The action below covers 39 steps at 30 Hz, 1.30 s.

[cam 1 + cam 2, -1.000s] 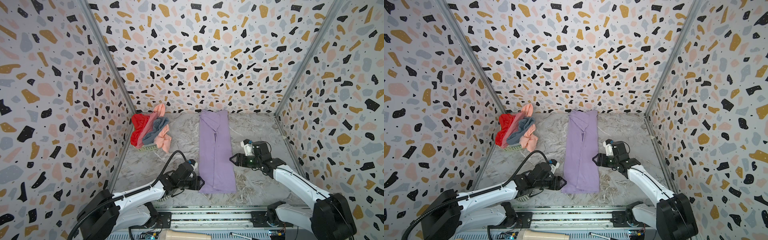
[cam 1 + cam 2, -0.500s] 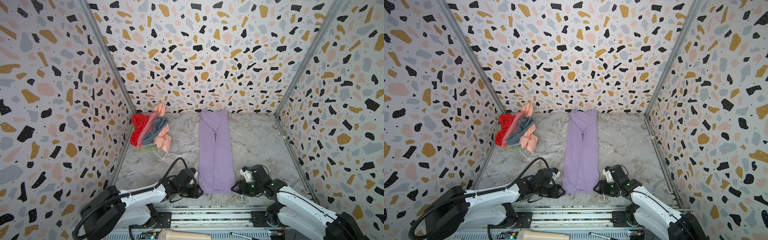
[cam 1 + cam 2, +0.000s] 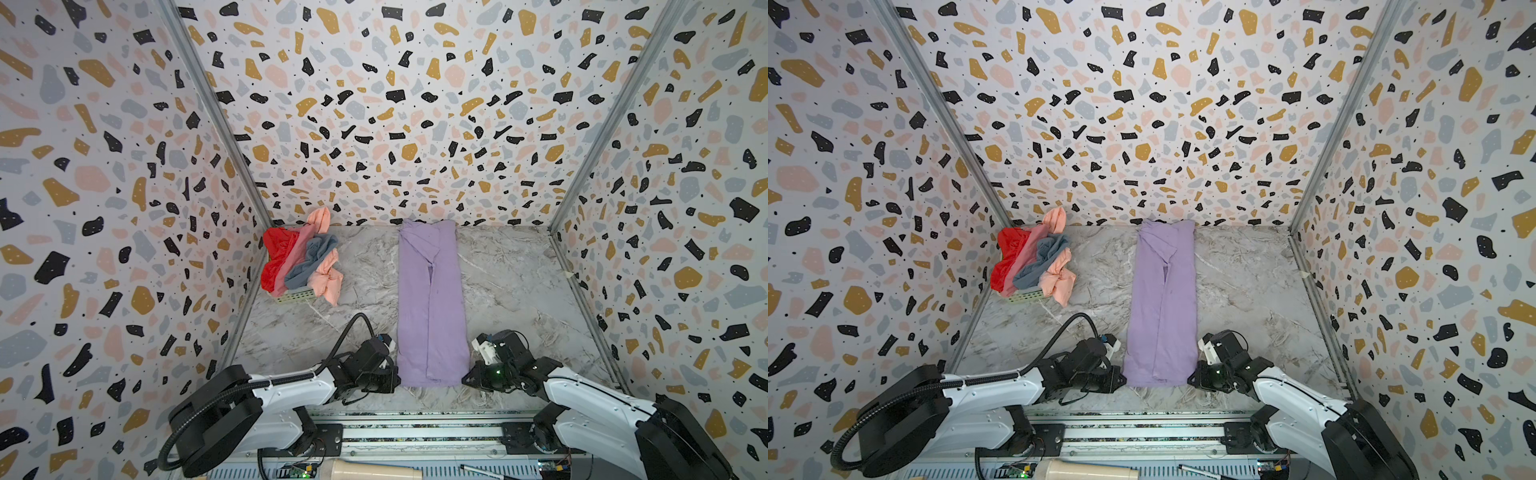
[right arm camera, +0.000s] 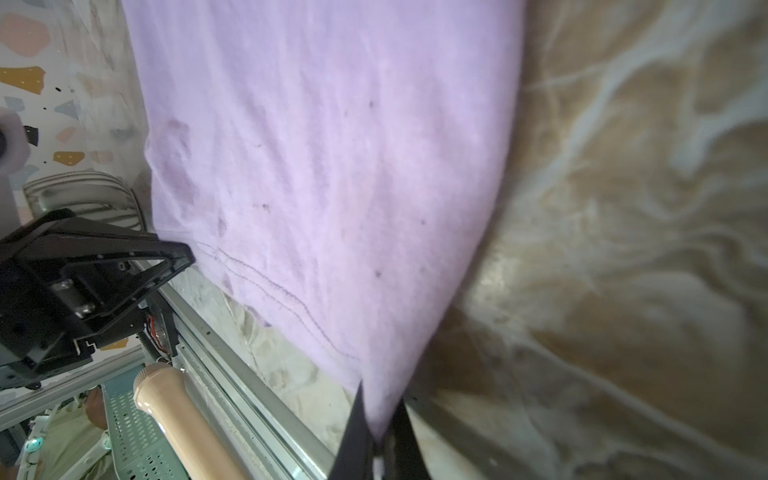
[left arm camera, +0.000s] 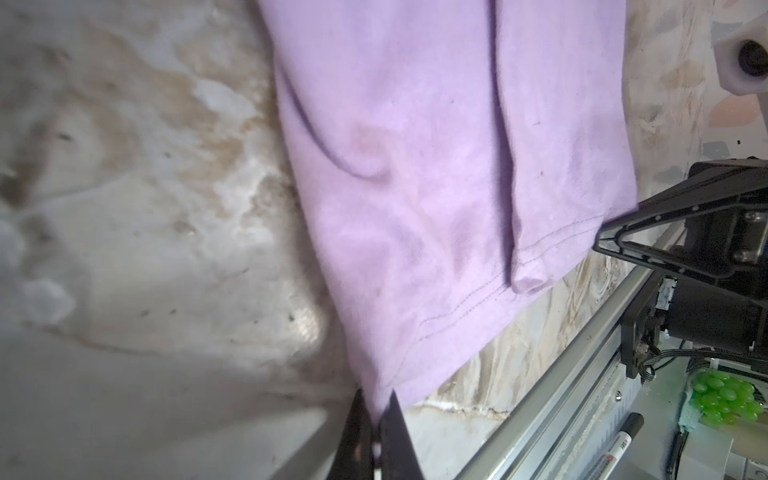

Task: Fold and stack the t-shirts
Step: 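Grasp the strip's near end corners with both grippers, then fold the near end over toward the far end with both grippers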

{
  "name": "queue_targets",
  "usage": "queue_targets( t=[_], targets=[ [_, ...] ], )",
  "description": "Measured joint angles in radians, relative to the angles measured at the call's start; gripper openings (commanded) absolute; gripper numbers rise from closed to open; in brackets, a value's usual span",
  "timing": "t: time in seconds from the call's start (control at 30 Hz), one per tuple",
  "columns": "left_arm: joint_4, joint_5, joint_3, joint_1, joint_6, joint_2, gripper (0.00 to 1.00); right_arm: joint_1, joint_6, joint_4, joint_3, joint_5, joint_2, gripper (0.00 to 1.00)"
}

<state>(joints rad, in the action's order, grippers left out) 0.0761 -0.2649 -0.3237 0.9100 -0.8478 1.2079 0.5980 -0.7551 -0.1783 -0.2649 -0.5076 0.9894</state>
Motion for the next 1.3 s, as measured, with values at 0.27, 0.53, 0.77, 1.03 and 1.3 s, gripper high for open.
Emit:
queue_targets(
  t=[0.27, 0.53, 0.77, 1.03, 1.3],
  targets=[
    [-0.108, 0.004, -0.010, 0.097, -0.048, -0.220, 0.00, 0.095, -0.012, -0.161, -0.109, 0.037, -0.164, 0.00],
    [-0.203, 0.081, -0.241, 0.018, 0.050, -0.143, 0.00, 0.066, 0.034, -0.114, -0.352, 0.148, -0.030, 0.00],
    [-0.211, 0.056, -0.457, -0.220, 0.218, 0.115, 0.00, -0.111, 0.101, 0.043, -0.479, 0.154, 0.226, 0.00],
    [-0.203, -0.040, -0.797, -0.396, 0.367, 0.468, 0.00, -0.252, 0.188, 0.172, -0.721, 0.077, 0.602, 0.00],
    [-0.214, -0.115, -1.040, -0.472, 0.418, 0.759, 0.00, -0.323, 0.207, 0.217, -0.924, 0.001, 0.893, 0.00]
  ],
)
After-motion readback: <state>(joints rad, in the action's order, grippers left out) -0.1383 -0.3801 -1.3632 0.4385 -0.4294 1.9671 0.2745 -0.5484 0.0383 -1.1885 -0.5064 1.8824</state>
